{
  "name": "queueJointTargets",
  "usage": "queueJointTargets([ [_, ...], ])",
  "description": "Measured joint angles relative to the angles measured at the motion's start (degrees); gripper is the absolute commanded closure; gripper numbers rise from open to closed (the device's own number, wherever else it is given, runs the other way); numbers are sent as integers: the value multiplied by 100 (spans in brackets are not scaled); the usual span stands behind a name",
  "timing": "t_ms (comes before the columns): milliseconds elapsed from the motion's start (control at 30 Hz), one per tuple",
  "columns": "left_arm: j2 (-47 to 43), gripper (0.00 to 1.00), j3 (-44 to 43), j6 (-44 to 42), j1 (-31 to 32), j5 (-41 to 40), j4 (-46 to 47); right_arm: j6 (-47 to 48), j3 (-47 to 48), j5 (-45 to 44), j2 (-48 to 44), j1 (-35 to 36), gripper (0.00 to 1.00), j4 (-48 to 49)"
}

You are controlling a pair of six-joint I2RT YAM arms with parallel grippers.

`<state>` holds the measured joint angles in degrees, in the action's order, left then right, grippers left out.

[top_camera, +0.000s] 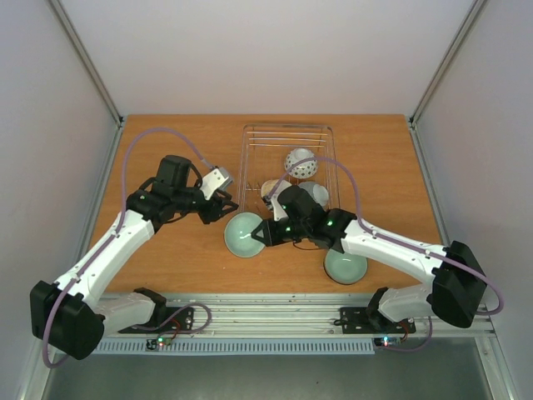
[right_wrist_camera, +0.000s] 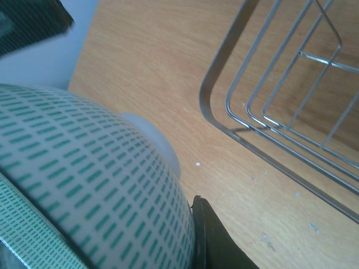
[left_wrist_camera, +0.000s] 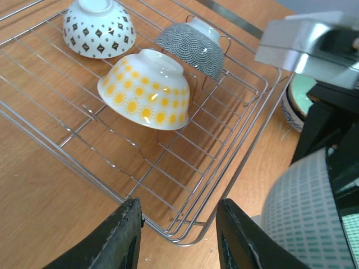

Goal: Load the bowls into the dish rack
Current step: Pick up the bowl from the center of the board.

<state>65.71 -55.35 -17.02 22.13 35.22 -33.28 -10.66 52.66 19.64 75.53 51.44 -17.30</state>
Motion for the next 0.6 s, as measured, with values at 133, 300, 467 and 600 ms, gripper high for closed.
queueJointTargets([
  [133,0,67,-15,4,0,-192,-68,116,129,-181,74,107,99,-435],
  [300,0,68,-109,-4,0,-247,-291,179,162,-479,74,129,99,-820],
  [467,0,70,-267,-35,0,-184,-516,197,264,-728,98,129,99,-1126],
  [600,0,69,-413,-149,0,46,-780,201,378,-879,127,129,99,-1228],
])
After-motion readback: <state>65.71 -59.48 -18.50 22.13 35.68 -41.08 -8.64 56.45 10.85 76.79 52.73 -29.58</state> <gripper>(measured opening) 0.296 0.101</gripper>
